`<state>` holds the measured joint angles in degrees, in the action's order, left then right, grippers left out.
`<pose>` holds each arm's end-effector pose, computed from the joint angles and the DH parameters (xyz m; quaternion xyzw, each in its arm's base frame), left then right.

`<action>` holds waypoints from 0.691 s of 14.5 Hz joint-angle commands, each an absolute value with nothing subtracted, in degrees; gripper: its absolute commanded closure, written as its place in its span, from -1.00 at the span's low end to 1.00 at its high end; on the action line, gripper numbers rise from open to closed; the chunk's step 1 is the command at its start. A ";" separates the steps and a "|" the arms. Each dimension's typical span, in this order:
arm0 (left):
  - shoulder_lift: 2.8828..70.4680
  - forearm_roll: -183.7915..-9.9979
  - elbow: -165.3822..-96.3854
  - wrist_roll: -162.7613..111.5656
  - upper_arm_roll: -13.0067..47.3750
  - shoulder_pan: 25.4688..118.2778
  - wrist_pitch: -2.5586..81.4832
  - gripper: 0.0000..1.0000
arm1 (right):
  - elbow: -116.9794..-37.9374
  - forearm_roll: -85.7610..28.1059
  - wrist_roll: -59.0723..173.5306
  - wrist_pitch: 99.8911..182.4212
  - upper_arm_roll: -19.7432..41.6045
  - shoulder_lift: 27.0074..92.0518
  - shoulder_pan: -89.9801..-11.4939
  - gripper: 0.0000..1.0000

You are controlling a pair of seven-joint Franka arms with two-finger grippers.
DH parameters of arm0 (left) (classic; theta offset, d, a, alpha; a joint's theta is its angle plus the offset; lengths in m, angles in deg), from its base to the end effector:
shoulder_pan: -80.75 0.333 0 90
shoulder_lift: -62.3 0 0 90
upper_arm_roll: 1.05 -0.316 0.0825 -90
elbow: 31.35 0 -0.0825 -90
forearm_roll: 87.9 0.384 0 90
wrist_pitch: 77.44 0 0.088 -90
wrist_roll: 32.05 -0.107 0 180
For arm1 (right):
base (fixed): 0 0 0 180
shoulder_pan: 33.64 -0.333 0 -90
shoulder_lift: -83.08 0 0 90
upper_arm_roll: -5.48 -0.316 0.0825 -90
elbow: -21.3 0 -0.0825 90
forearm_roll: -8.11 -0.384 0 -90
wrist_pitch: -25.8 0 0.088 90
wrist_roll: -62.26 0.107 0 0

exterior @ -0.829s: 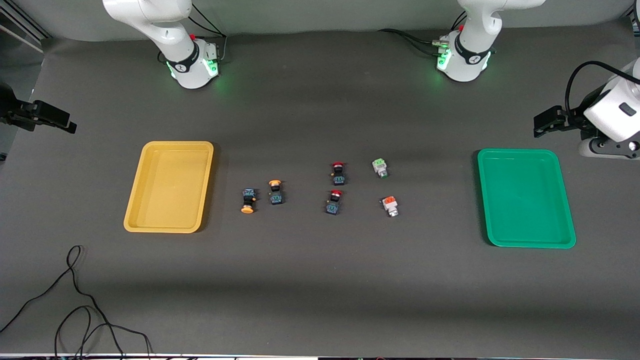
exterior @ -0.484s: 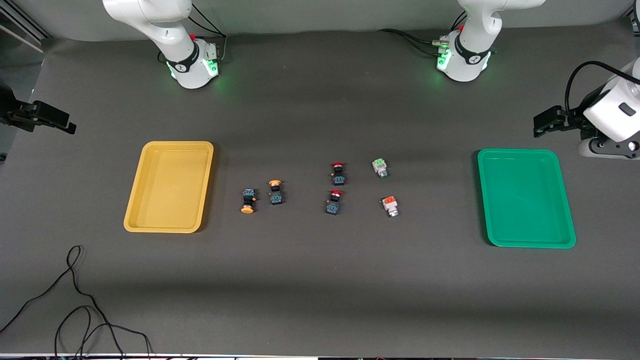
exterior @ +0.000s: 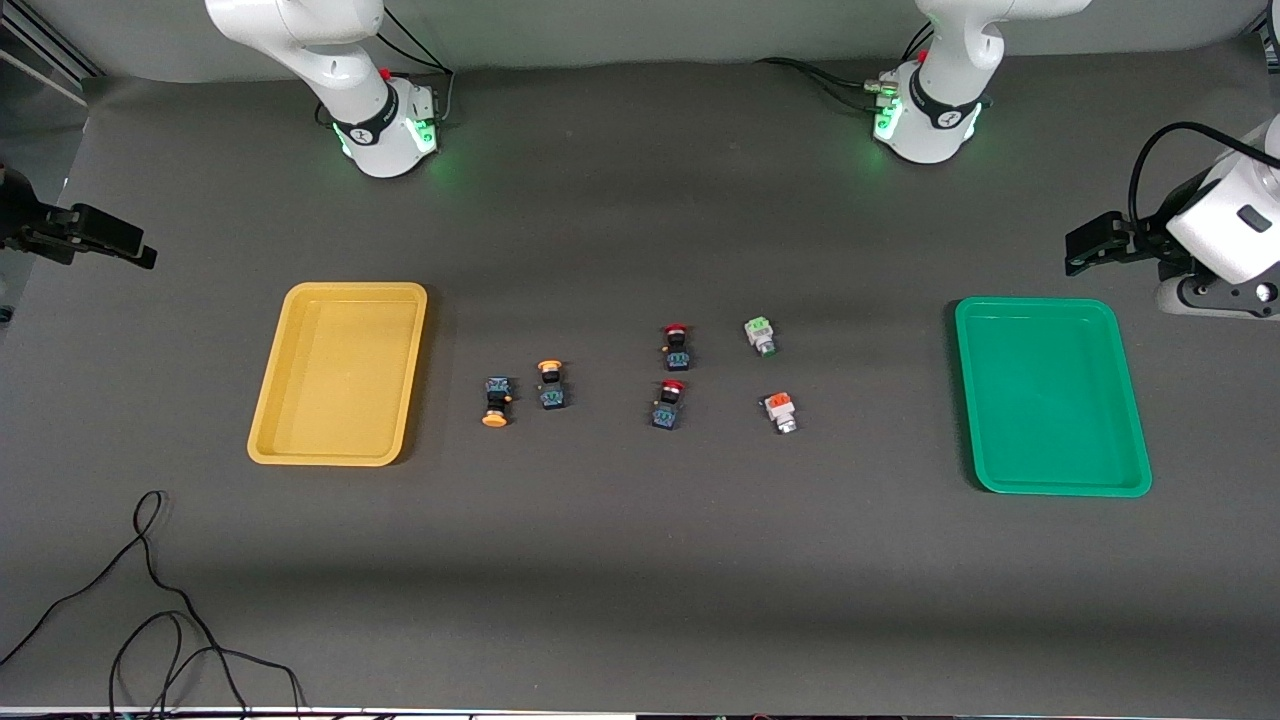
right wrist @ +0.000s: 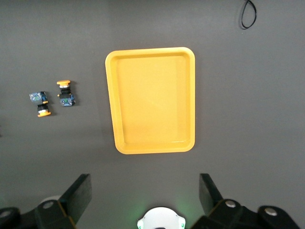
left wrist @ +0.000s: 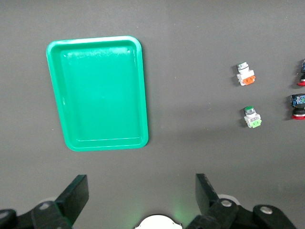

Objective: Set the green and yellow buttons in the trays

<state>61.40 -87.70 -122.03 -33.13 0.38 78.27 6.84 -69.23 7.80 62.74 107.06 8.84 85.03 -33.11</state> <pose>0.5460 -0.0368 0.6022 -0.9970 0.0434 0.0636 0.0031 0.5260 -0.0357 0.6262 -0.9972 0.0377 0.0637 0.0056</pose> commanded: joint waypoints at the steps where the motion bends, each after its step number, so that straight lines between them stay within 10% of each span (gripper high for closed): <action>1: 61.68 -88.61 -123.36 -32.40 0.00 77.67 7.29 -1.00 | -72.38 9.41 53.43 107.89 8.91 86.15 -33.29 -1.00; 10: 66.36 -90.98 -143.06 -2.67 8.51 65.39 28.97 -1.00 | -68.35 11.10 53.21 104.82 9.35 82.56 -33.38 -1.00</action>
<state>65.18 -91.00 -139.45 -12.77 6.86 69.40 23.64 -71.29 10.08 53.66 106.75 8.90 84.07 -33.09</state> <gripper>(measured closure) 0.000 0.000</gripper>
